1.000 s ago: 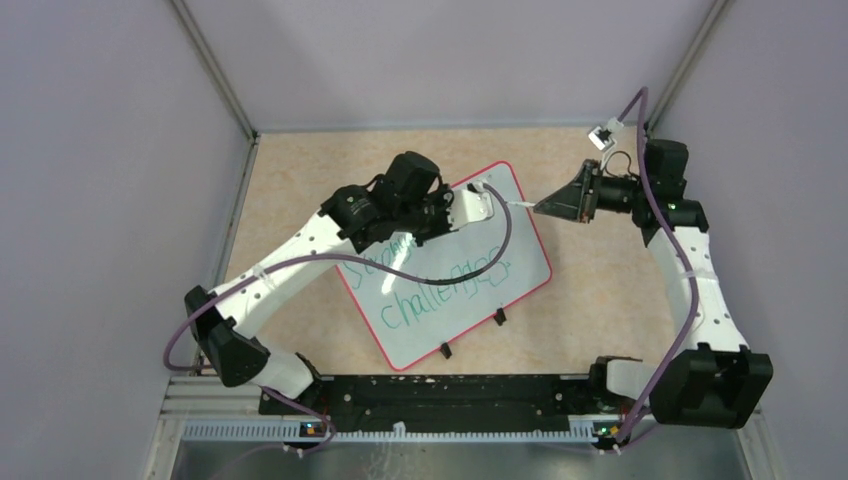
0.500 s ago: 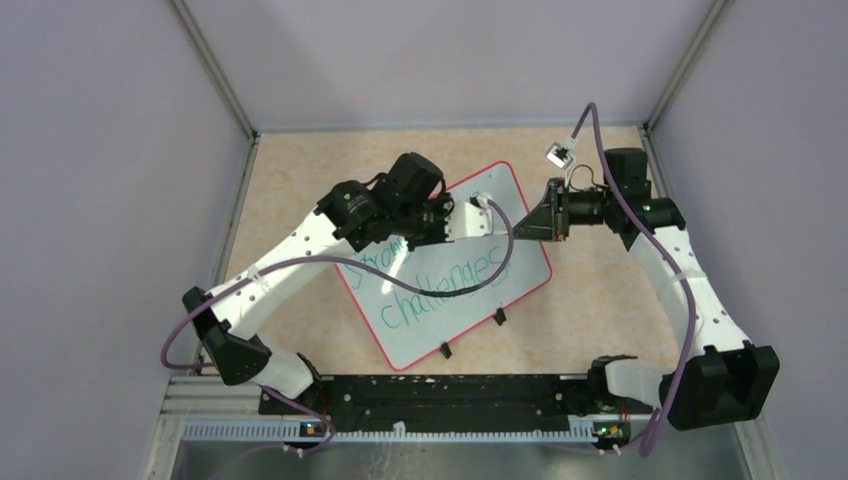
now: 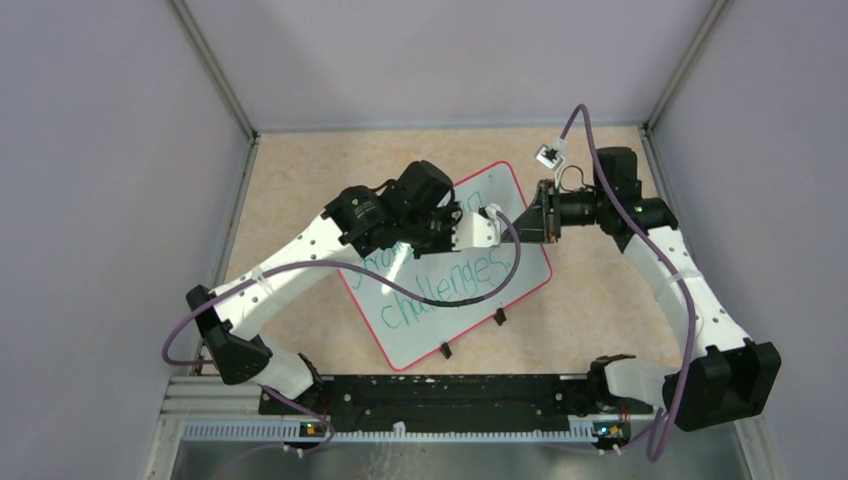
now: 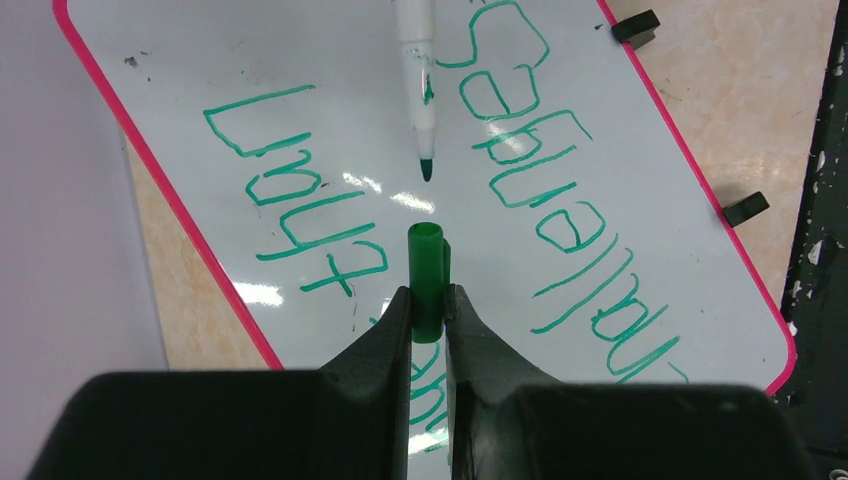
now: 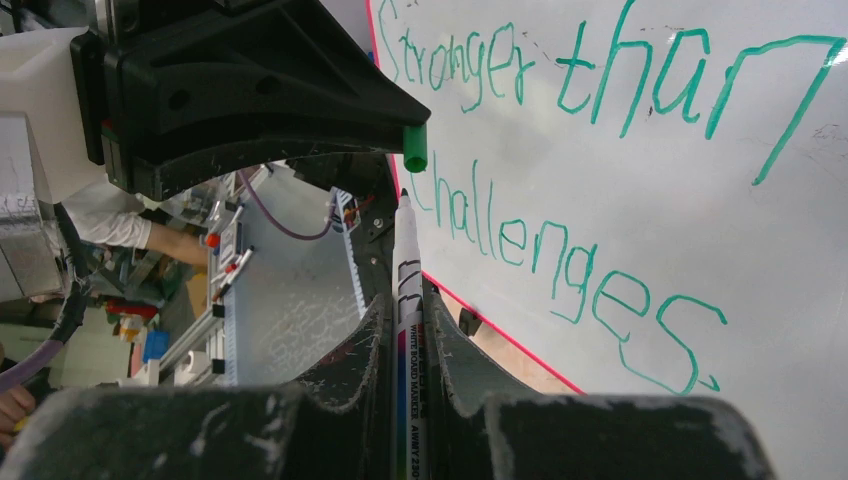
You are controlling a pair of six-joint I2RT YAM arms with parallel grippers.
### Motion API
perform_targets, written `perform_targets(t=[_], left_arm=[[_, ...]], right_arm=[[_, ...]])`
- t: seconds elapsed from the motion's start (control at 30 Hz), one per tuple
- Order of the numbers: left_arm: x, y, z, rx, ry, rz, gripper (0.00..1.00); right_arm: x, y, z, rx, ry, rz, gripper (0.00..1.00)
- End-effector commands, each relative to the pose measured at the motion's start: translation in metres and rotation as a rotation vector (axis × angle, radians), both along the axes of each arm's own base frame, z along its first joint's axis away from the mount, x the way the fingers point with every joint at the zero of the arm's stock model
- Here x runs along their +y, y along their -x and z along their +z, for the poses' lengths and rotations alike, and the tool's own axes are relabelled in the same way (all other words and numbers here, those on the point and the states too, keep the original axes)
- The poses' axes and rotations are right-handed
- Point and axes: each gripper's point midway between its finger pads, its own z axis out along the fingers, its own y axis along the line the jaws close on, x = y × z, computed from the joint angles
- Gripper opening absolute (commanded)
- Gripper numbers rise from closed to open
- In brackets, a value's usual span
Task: Write a sentence on the whiteboard
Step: Insert the whiteboard marker without the cap into the pen cap.
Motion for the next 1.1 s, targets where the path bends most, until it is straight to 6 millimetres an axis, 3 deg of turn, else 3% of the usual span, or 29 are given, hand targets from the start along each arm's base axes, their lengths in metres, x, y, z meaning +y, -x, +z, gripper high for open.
perform_targets(t=[0.0,1.07], left_arm=[[-0.0122,0.0005,0.0121,-0.004,0.051,-0.009,0.00],[-0.0219,0.0093,0.0166,0.037,0.090,-0.039,0.00]], right_arm=[[0.0053,0.0014,0.0091,-0.039,-0.023,0.027,0.00],[0.0118,-0.0036,0.0062,-0.044,-0.004,0.040,0.00]])
